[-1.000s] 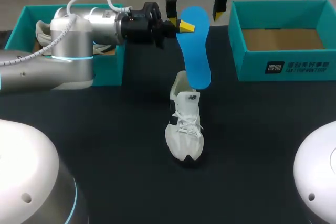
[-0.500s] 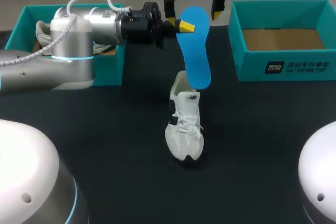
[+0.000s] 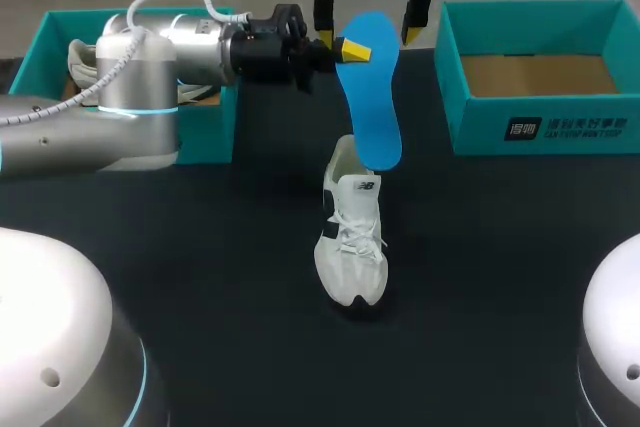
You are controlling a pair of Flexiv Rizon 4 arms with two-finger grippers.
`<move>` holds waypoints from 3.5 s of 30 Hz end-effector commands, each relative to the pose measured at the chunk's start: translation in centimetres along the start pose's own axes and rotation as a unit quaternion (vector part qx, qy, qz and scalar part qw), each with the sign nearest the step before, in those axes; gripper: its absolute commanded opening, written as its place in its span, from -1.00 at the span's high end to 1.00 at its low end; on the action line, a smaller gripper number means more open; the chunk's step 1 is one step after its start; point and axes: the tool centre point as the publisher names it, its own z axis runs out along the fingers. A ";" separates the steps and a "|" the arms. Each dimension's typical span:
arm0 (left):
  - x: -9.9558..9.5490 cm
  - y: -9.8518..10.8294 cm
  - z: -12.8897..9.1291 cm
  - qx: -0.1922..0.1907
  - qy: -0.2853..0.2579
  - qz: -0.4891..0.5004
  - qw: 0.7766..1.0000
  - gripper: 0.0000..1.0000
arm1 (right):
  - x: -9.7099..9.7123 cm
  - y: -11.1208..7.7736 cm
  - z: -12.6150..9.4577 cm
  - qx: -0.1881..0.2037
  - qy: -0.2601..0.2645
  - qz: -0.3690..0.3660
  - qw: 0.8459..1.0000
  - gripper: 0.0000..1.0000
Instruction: Take the shoe out of the shoebox, open the shoe tongue, remove and reinsert the insole, then place the shoe into the shoebox
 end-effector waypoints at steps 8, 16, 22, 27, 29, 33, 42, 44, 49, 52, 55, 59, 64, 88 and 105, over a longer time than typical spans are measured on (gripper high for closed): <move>0.0 0.0 0.0 0.000 -0.001 0.000 1.000 1.00 | -1.9 0.2 0.3 -0.020 0.052 0.041 0.998 -1.00; 0.0 0.0 0.0 0.000 -0.001 0.000 1.000 1.00 | -2.6 1.0 -1.3 -0.037 0.228 0.113 0.966 -1.00; 0.0 0.0 0.0 0.000 -0.001 0.000 1.000 1.00 | -3.2 1.8 -2.4 -0.057 0.313 0.110 0.942 -1.00; 0.0 0.0 0.0 0.000 -0.001 0.000 1.000 1.00 | -4.2 2.3 -2.9 -0.093 0.373 0.070 0.921 -1.00; 0.0 0.0 0.0 0.000 -0.001 0.000 1.000 1.00 | -4.6 2.4 -2.8 -0.096 0.394 0.036 0.913 -1.00; 0.0 0.0 0.0 0.000 -0.001 0.000 1.000 1.00 | -5.5 2.5 -2.9 -0.089 0.446 -0.013 0.891 -1.00; 0.0 0.0 0.0 0.000 -0.001 0.000 1.000 1.00 | -6.5 2.8 -2.9 -0.041 0.472 -0.006 0.881 -1.00; 0.0 0.0 0.0 0.000 -0.001 0.000 1.000 1.00 | -6.5 2.8 -2.9 -0.041 0.472 -0.006 0.881 -1.00; 0.0 0.0 0.0 0.000 -0.001 0.000 1.000 1.00 | -6.5 2.8 -2.9 -0.041 0.472 -0.006 0.881 -1.00; 0.0 0.0 0.0 0.000 -0.001 0.000 1.000 1.00 | -6.5 2.8 -2.9 -0.041 0.472 -0.006 0.881 -1.00; 0.0 0.0 0.0 0.000 -0.001 0.000 1.000 1.00 | -6.5 2.8 -2.9 -0.041 0.472 -0.006 0.881 -1.00; 0.0 0.0 0.0 0.000 -0.001 0.000 1.000 1.00 | -7.5 2.6 -2.1 -0.041 0.498 -0.007 0.866 -1.00; 0.0 0.0 0.0 0.000 -0.001 0.000 1.000 1.00 | -8.9 2.3 -0.9 -0.035 0.507 -0.017 0.861 -1.00; 0.0 0.0 0.0 0.000 -0.001 0.000 1.000 1.00 | -12.0 -0.1 4.1 -0.030 0.574 -0.009 0.818 -1.00; 0.0 0.0 0.0 0.000 -0.001 0.000 1.000 1.00 | -13.7 -0.1 5.1 -0.042 0.586 0.039 0.809 -1.00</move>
